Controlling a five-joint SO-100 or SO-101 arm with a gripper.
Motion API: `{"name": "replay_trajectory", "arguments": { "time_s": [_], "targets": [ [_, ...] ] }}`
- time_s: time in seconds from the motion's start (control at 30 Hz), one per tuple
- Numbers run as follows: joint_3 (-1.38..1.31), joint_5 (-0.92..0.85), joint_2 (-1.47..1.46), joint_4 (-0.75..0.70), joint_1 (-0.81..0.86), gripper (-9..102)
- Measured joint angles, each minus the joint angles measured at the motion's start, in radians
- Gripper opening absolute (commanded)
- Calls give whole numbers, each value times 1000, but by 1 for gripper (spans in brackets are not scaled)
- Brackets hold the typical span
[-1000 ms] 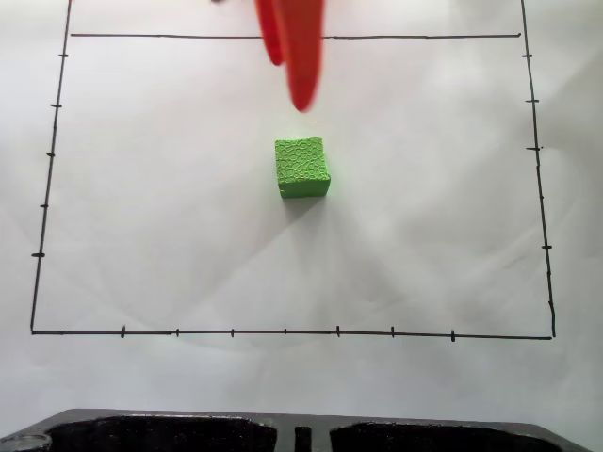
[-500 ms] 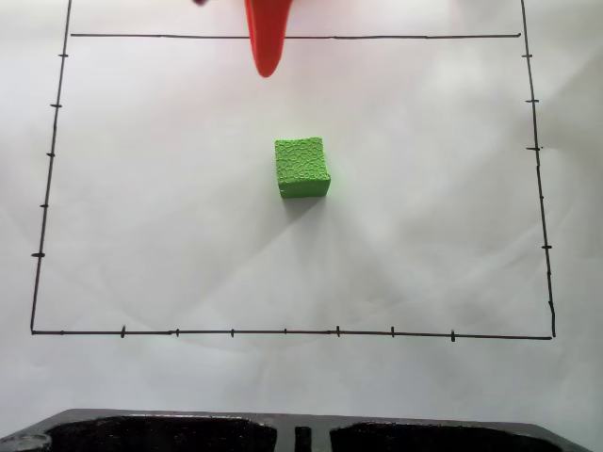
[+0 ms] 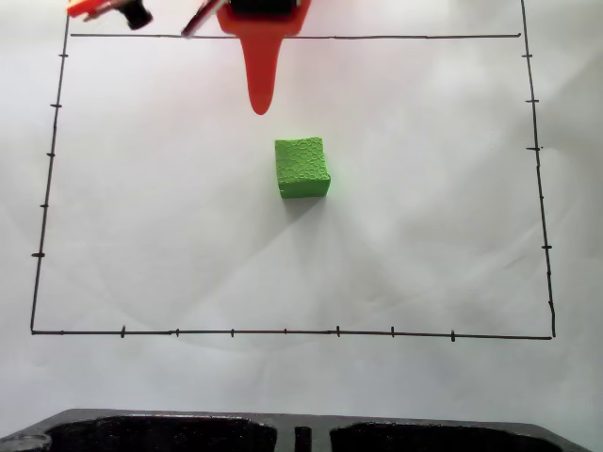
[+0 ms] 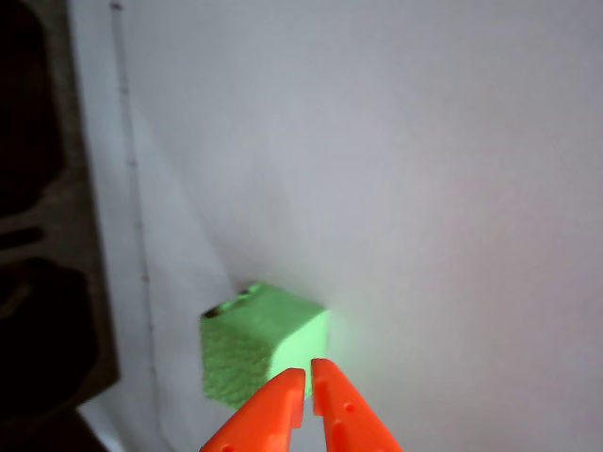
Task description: Grasp the colored block, Place it on the black dot, and then return the arm to the default position.
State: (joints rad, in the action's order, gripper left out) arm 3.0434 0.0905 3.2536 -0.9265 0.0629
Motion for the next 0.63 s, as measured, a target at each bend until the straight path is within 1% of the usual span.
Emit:
{"name": "replay_trajectory", "arguments": {
  "time_s": [0.63],
  "targets": [
    [0,8,0,0,9,0]
  ]
}}
